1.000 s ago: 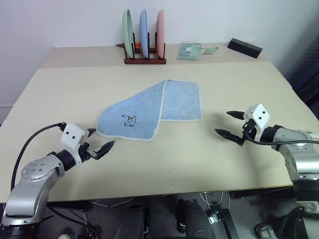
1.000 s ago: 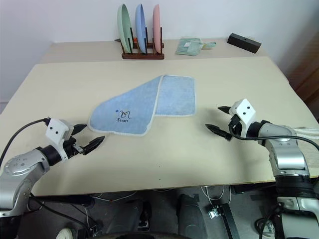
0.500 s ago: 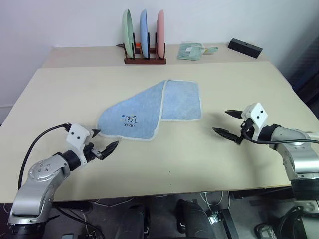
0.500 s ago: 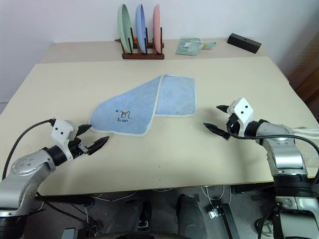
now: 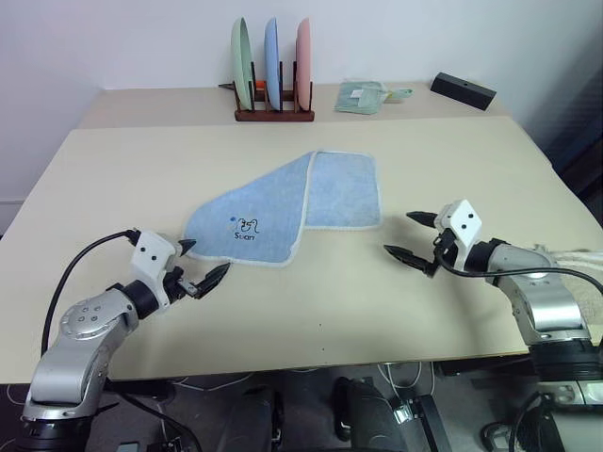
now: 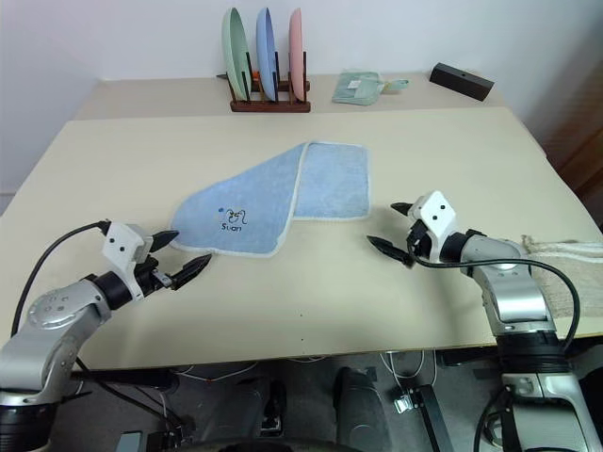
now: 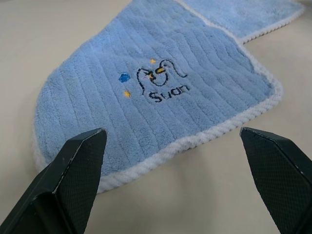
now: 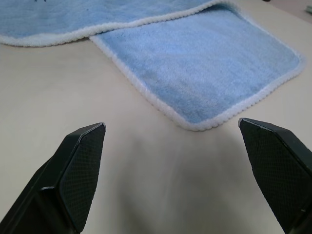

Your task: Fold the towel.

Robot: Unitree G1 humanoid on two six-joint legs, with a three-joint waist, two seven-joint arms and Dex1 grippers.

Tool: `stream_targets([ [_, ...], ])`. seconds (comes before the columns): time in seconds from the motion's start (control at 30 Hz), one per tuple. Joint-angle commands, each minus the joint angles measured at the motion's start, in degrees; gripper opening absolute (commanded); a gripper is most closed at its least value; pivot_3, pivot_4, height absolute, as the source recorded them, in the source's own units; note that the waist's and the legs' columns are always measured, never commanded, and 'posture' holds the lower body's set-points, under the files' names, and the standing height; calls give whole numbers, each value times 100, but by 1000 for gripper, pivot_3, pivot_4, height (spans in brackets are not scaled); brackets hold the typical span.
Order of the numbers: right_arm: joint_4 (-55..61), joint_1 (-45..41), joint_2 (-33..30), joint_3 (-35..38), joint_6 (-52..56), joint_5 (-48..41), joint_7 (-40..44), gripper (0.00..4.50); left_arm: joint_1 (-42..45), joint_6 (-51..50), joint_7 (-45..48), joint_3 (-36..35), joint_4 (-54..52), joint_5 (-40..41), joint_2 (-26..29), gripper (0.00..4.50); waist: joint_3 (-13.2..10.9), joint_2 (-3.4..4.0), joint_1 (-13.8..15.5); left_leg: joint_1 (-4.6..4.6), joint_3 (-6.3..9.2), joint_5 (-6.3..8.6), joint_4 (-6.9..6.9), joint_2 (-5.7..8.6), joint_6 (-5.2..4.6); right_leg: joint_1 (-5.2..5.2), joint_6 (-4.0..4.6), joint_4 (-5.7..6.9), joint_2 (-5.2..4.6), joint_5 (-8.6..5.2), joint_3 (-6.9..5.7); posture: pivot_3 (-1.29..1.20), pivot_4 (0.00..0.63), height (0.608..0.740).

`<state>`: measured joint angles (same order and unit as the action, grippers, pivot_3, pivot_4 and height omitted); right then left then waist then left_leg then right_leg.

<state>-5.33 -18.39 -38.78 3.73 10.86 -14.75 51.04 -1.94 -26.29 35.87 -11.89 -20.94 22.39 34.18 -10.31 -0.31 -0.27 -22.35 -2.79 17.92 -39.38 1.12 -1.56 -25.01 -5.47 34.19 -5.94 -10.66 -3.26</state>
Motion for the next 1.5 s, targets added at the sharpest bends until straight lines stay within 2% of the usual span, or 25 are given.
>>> stream_targets([
  [0.03,240,-3,20,94,-75,-61,-19,4472,74,34,16,-8,-131,50,11,4500,0,0,-2,0,0,0,0,0,0,0,0,0,0,0,0,0,150,737],
  [0.13,221,-19,45,78,-95,-57,-26,4472,313,-310,86,116,-185,295,3,4500,0,0,30,0,0,0,0,0,-1,0,0,0,0,0,0,0,150,737],
  [0.2,209,-58,72,51,-92,-51,-31,4472,629,-560,202,502,-269,344,8,4500,0,0,69,0,0,1,-5,0,-2,2,0,2,1,0,0,0,150,737],
  [0.3,178,-125,145,-26,-118,-5,-60,4472,1245,-793,331,1650,-181,-244,71,4500,1,1,124,0,5,0,-23,1,0,13,-1,5,2,0,-3,0,150,737],
  [0.47,290,-80,199,-42,-84,-3,-119,4472,2016,-1020,58,2509,350,-935,-123,4500,1,1,96,-1,4,8,-47,3,-14,25,-2,4,3,1,-4,0,150,737],
  [0.6,453,92,184,-1,-58,-27,-177,4472,2453,-1596,-101,2734,593,-1040,-438,4500,1,1,107,-4,7,10,-53,2,-16,25,-3,5,4,1,-5,0,150,737],
  [0.93,544,210,239,-5,-43,-28,-304,4472,2668,-1858,-144,2814,1027,-1070,-843,4500,1,1,111,-4,8,12,-61,2,-20,30,-4,4,3,1,-4,0,150,737],
  [1.03,521,242,245,2,-85,-25,-315,4500,2708,-1885,-243,2743,1229,-1148,-865,3776,1,2,103,-2,9,27,-62,3,-46,33,-4,5,3,1,-3,0,150,737],
  [1.27,476,319,254,32,-189,-24,-349,4500,2614,-1688,-173,2612,1379,-1244,-655,182,3,5,96,0,9,23,-62,2,-39,33,-4,5,3,1,-4,0,150,737],
  [1.3,483,323,256,27,-190,-23,-358,4500,2604,-1628,-166,2611,1379,-1279,-618,56,3,5,96,0,9,23,-62,2,-39,33,-4,5,3,1,-4,0,150,737],
  [1.47,530,267,257,-19,-177,-6,-396,4500,2502,-703,299,2627,993,-1293,-372,56,2,5,82,0,9,22,-60,0,-35,31,-4,5,4,1,-3,0,150,737],
  [1.5,504,200,251,-30,-188,10,-398,4500,2421,-720,600,2529,598,-972,-298,56,2,5,81,0,8,20,-59,-1,-32,29,-4,5,4,1,-3,0,150,737],
])
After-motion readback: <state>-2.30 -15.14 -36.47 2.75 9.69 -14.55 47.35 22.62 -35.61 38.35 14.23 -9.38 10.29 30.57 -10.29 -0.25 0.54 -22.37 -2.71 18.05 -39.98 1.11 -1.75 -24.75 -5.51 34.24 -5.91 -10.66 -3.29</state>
